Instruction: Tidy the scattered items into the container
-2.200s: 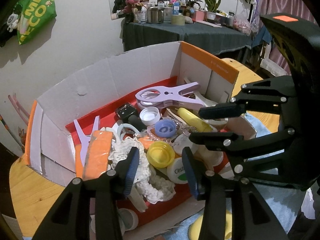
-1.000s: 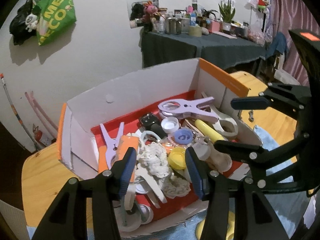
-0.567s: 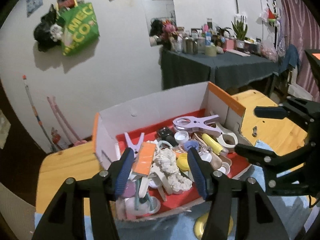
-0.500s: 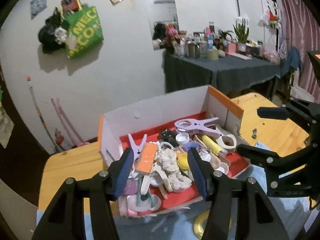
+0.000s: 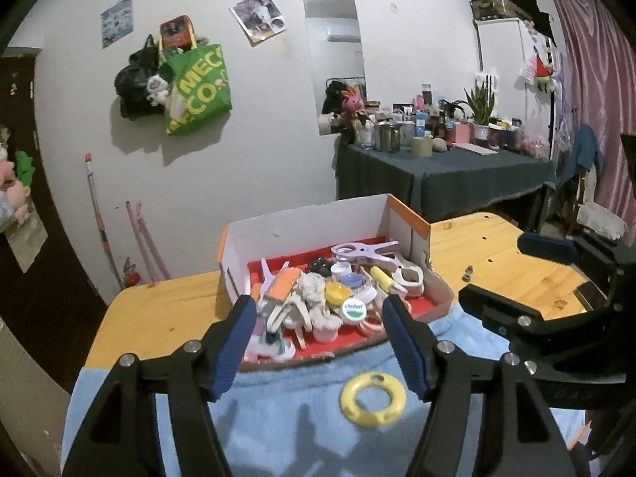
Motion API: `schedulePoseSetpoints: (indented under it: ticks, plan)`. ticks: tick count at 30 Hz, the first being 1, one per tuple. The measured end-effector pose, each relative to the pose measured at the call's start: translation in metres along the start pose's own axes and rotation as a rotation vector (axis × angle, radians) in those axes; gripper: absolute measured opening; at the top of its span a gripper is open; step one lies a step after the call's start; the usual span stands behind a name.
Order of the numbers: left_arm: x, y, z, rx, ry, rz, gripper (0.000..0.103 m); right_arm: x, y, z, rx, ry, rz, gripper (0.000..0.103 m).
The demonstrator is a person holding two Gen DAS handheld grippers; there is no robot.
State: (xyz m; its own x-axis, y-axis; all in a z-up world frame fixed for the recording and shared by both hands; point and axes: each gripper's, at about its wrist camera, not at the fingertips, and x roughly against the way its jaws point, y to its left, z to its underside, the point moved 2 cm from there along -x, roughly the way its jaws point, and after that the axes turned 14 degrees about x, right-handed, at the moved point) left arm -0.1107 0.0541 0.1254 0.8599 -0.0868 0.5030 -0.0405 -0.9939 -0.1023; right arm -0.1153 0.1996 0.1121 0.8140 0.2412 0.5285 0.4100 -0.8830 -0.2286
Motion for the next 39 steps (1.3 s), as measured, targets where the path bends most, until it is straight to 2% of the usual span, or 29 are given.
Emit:
schedulePoseSetpoints:
  ticks: [8, 19, 23, 30, 39]
  plan:
    - [0.021, 0.007, 0.044, 0.040, -0.001, -0.022, 0.072, 0.016, 0.020, 0.041, -0.043, -0.001, 0.071, 0.087]
    - [0.010, 0.017, 0.100, 0.105, -0.027, -0.096, 0.074, 0.008, 0.038, 0.093, -0.113, 0.001, 0.149, 0.087]
    - [0.007, 0.015, 0.111, 0.102, -0.055, -0.117, 0.074, 0.001, 0.042, 0.106, -0.129, 0.006, 0.148, 0.087]
    - [-0.007, 0.018, 0.120, 0.138, 0.000, -0.097, 0.074, -0.006, 0.044, 0.117, -0.139, 0.013, 0.158, 0.087]
    - [-0.014, 0.021, 0.128, 0.127, -0.001, -0.129, 0.074, -0.011, 0.045, 0.119, -0.138, 0.020, 0.165, 0.087]
